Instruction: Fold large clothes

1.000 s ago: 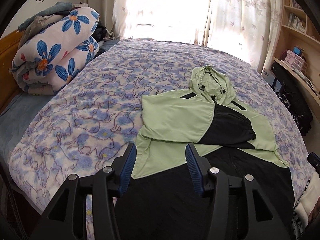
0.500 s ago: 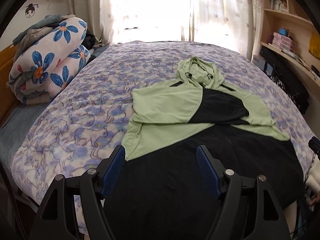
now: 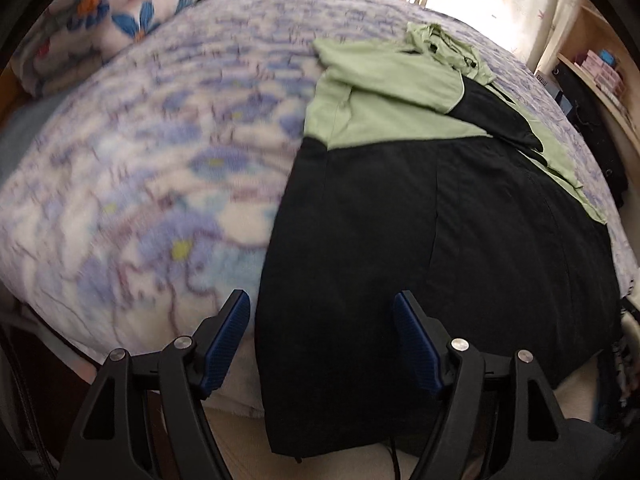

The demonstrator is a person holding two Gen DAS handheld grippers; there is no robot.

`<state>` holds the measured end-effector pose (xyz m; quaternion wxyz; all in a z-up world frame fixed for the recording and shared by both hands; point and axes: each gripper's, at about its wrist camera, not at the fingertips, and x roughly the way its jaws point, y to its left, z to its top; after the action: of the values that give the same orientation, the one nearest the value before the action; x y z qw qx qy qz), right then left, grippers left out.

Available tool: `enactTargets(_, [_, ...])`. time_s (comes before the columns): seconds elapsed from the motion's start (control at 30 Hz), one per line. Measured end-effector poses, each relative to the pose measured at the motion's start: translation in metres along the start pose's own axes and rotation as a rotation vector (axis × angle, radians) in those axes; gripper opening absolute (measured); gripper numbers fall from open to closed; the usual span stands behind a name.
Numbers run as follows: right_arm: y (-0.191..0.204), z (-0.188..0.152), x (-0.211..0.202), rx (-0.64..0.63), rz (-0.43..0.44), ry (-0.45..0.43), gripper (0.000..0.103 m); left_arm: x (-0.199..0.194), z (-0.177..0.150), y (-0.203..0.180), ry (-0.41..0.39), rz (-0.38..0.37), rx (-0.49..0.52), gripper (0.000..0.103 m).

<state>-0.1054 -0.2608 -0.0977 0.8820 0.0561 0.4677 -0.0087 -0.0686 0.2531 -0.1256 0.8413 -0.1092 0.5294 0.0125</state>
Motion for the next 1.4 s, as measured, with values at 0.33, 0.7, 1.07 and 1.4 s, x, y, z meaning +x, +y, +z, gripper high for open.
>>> enactTargets(0.33, [-0.008,-0.010,0.015,-0.022,-0.019,0.049,0.049,0.009,-0.009,-0.001,0.040,-0.077,0.073,0.087])
enactTargets(0.7, [0.002,-0.007,0.025,-0.064,-0.009,0.079,0.027,0.022,-0.005,-0.002,0.087,-0.121,0.072,0.091])
enactTargets(1.07, [0.027,0.014,0.000,-0.054,0.098,-0.014,0.006,0.003,0.010,-0.027,0.055,-0.106,0.082,0.004])
enactTargets(1.4, [0.023,0.110,-0.030,0.083,0.236,-0.230,0.005,-0.047,0.101,-0.048,-0.196,-0.235,-0.061,0.003])
